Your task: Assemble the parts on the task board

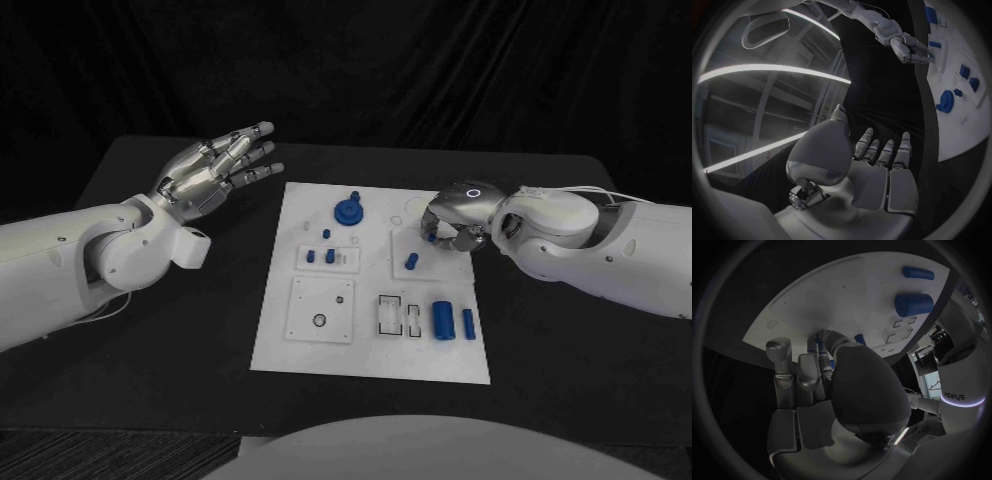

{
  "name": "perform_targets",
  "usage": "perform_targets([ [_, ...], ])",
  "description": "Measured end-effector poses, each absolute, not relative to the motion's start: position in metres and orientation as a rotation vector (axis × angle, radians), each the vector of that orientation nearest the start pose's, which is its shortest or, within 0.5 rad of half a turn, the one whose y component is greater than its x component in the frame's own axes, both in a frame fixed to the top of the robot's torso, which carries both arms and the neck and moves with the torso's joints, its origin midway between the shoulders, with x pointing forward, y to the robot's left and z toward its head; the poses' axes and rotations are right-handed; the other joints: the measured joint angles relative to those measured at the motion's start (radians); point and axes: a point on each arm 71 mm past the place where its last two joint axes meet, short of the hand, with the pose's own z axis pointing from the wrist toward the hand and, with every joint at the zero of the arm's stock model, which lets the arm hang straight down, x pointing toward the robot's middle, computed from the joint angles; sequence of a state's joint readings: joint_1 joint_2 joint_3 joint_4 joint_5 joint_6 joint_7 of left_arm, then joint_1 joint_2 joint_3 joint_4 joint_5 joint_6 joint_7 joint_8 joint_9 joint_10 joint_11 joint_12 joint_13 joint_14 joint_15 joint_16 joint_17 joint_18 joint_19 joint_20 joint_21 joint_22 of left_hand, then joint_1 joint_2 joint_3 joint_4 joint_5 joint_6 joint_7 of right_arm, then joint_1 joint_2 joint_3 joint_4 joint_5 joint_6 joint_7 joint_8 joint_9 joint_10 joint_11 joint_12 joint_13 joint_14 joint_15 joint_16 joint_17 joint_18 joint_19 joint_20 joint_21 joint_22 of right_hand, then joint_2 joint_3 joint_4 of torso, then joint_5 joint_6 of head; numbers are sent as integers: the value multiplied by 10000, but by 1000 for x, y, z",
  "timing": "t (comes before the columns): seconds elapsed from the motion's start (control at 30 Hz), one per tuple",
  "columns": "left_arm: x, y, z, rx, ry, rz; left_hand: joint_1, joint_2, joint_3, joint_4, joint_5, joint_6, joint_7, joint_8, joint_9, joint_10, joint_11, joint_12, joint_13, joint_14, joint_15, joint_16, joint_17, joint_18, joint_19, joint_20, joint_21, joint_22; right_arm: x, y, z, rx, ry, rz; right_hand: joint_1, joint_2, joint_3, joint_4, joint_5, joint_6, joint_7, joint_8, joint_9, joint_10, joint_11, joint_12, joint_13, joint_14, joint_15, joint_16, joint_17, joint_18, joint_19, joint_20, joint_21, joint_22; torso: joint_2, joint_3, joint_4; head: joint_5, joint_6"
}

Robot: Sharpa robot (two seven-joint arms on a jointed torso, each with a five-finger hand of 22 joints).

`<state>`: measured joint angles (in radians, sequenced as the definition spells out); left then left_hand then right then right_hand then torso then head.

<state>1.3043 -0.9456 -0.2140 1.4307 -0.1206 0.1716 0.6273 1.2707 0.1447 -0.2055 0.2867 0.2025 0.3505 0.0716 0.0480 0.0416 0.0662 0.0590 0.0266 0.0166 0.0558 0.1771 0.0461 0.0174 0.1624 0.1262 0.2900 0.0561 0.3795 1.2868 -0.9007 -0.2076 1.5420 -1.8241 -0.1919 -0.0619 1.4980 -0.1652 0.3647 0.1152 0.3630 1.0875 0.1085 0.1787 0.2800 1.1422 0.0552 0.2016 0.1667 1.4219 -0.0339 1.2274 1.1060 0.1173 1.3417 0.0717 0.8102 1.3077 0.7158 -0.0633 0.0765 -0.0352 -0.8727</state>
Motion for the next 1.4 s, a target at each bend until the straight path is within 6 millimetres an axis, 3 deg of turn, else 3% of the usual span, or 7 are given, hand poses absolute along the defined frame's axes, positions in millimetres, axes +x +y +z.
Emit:
perform_targets([
  [0.2, 483, 267, -177, -7800, 15049, -18529, 259, 76, -42, -42, 335, 145, 72, 40, 14, 73, 73, 71, 21, 38, 38, 50, 10, 0, 107, -4, 42, 37, 466, -220, -206, -6504, 16739, 4196, 8, 13, -4, -79, -10, 185, 3, 75, 159, 280, -36, 36, -6, 38, 38, 45, 57, 0, 37, 37, 170, -1, 0, -1, -1, 37, 0],
  [0.4, 482, 269, -178, -7850, 15126, -18468, 365, 130, -54, -54, 416, 197, 124, 79, 27, 146, 145, 119, 43, 72, 72, 116, 21, 1, 195, -19, 81, 85, 462, -223, -201, -6400, 16316, 4414, -33, 55, -5, -79, -12, 186, 3, 79, 171, 313, -4, 36, -6, 65, 65, 85, 91, -1, 37, 37, 262, -1, 0, -1, -2, 84, 0],
  [0.8, 482, 268, -179, -7913, 15274, -18412, 510, 196, -54, -54, 486, 303, 160, 119, 37, 340, 269, 235, 72, 168, 93, 194, 34, -1, 318, 33, 120, 148, 459, -215, -152, -6477, 14779, 4856, -46, 89, -6, -79, -48, 185, 3, 78, 188, 374, -10, 34, -16, 65, 65, 125, 131, -1, 72, 72, 443, -2, -16, 5, 4, 65, 0],
  [1.0, 483, 266, -179, -7916, 15336, -18415, 569, 256, -154, -9, 486, 303, 160, 119, 36, 380, 309, 307, 72, 174, 98, 194, 33, -1, 102, -22, 37, -366, 447, -196, -141, -6757, 14472, 5391, -45, 88, -6, -79, -48, 184, 2, 76, 187, 380, -4, 28, -45, 86, 85, 125, 149, -1, 72, 71, 466, -2, -18, 7, 7, 135, 0],
  [1.1, 483, 265, -179, -7912, 15351, -18431, 636, 322, -289, -12, 486, 303, 160, 119, 36, 375, 314, 313, 71, -25, -99, 104, 12, 1, -305, -119, -154, -946, 440, -181, -140, -6990, 14440, 5774, -45, 87, -5, -81, -49, 184, 2, 70, 185, 380, -4, 24, -46, 94, 93, 125, 168, -2, 72, 71, 496, -3, -19, 7, 7, 238, 0],
  [1.27, 483, 266, -180, -7943, 15346, -18394, 636, 322, -289, -13, 532, 303, 161, 119, 36, 324, 364, 351, 71, -162, -236, 19, -23, -1, -403, -217, -154, -1082, 429, -152, -141, -7431, 14508, 6395, -46, 86, 77, -162, 32, 59, 127, -47, 181, 379, -3, -124, -124, 127, 127, 163, 178, -2, 107, 107, 496, -3, -23, 7, 8, 422, 0],
  [1.4, 482, 269, -181, -7978, 15329, -18349, 636, 322, -316, 14, 532, 303, 161, 119, 36, 324, 364, 351, 70, -162, -236, 0, -22, -2, -403, -217, -154, -1092, 420, -128, -147, -7777, 14604, 6901, -46, 86, 82, -168, 44, 59, 127, -57, 150, 343, 34, -142, -133, 127, 127, 163, 213, -2, 107, 107, 496, -3, -23, 8, 12, 434, 0],
])
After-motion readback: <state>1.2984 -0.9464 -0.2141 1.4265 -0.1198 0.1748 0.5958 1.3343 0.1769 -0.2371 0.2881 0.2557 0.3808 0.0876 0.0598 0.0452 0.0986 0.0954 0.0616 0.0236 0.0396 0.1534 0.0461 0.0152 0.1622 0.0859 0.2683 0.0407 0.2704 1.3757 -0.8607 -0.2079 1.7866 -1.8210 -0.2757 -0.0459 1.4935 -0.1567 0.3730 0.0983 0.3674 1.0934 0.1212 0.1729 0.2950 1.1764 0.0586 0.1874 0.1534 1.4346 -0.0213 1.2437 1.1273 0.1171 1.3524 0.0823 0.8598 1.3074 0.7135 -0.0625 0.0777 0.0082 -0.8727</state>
